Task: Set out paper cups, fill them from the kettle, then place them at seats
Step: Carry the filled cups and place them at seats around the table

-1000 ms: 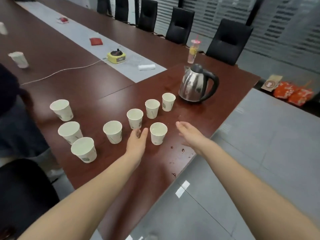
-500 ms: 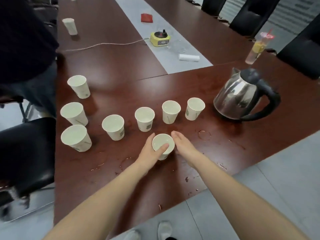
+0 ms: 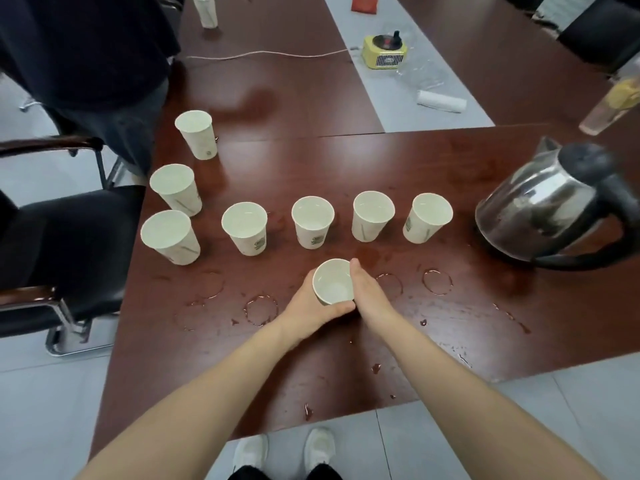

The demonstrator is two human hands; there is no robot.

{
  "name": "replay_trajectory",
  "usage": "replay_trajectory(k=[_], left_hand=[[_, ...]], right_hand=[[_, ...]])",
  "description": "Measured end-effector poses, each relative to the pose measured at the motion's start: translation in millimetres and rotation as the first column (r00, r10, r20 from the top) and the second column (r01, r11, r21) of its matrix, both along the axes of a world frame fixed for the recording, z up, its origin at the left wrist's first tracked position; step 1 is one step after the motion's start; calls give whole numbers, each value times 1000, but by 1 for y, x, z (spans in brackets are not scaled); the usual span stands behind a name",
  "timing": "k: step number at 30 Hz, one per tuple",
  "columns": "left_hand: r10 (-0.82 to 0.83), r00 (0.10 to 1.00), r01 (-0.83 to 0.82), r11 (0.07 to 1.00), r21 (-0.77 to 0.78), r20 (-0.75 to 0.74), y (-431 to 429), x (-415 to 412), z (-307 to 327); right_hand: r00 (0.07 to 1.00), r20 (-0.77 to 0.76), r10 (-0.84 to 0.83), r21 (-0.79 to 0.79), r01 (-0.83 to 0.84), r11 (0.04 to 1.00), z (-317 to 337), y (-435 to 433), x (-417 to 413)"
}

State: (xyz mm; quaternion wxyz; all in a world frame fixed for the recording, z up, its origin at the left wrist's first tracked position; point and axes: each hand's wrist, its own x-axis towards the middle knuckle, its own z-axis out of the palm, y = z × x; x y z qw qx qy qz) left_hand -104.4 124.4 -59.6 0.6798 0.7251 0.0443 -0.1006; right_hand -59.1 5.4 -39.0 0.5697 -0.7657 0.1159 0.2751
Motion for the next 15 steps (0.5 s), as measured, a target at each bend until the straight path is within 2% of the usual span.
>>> replay_trajectory(k=[5,7,15], left_hand=[[115,993,-116,993,-36,-29,4,-1,0],[167,985,-170,982,-85,-50,7,0,2],[284,949,-313,904,-291,-137,27,2,19]], right_hand=[[1000,-11,3,15,-3,1000,5,6,6],[999,-26,30,34,-29,999,5,11,10],[989,66,130,127,-138,982,16,34,16]])
